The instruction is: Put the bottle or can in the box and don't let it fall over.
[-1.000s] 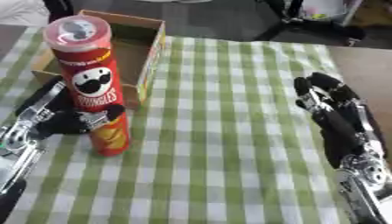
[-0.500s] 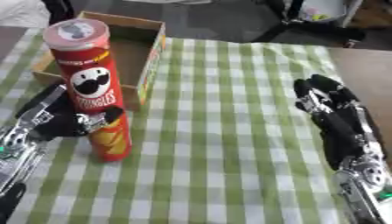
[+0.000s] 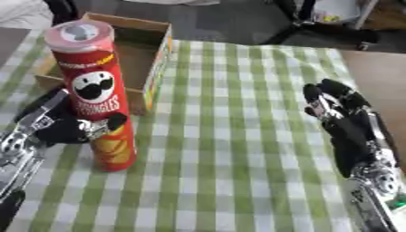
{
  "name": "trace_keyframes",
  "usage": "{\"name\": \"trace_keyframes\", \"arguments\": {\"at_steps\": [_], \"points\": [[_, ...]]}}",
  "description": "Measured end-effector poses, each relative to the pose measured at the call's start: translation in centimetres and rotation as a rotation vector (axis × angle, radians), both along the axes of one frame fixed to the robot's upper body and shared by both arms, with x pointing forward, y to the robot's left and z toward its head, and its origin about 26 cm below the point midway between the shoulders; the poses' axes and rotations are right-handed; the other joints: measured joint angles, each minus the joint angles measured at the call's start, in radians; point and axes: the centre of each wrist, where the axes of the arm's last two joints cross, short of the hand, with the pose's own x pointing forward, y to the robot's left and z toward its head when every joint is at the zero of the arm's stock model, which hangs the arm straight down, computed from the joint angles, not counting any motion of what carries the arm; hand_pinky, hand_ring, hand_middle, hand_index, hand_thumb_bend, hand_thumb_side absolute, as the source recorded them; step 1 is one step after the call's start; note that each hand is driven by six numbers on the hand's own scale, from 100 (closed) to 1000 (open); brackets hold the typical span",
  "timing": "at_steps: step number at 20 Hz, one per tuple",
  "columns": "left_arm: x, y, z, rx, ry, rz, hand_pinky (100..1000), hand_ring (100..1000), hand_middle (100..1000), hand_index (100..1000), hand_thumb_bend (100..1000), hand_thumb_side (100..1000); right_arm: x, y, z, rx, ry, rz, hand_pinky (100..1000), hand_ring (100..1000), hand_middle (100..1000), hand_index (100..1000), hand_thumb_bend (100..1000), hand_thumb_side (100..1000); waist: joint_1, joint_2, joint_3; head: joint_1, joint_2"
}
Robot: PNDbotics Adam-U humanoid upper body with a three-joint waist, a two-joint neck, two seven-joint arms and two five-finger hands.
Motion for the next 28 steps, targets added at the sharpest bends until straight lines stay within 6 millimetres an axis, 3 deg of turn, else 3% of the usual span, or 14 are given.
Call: {"name": "trace_keyframes", "arguments": {"at_steps": [9,12,17,22,28], "points": [[-1.2,1.9,2.9,-0.041,-0.117,0.087,226,410,100,100,353,100,-0.1,-0.2,-0.1,0.002,0.003,-0.010,729,745,742,727,479,233,0.006,-0.002,0.001,-0.007,0.000],[-1.7,2.9,5.1,-0.079,-0.194,0.135,215,402,100,100,399,100,-0.1,-0.2,-0.1,0.001,0.001,-0.010,729,745,742,727,479,235,0.009,-0.002,0.000,-0.009,0.000],[-1.9,5.1,9.0,-0.156,-0.320,0.246,171,368,100,100,386,100,-0.3,-0.2,0.3,-0.007,-0.011,-0.006,729,745,742,727,485,240,0.012,-0.002,-0.009,-0.007,-0.002],[0.2,7.6,11.8,-0.281,-0.374,0.430,158,361,100,100,349,100,-0.2,0.0,1.0,-0.014,-0.037,0.006,729,745,742,727,495,252,0.011,0.016,-0.027,0.006,-0.013],[3.9,10.5,12.2,-0.388,-0.341,0.625,154,362,100,100,288,100,0.0,0.5,2.0,-0.040,-0.085,0.042,729,745,742,727,510,259,0.013,0.047,-0.066,0.040,-0.037]]}}
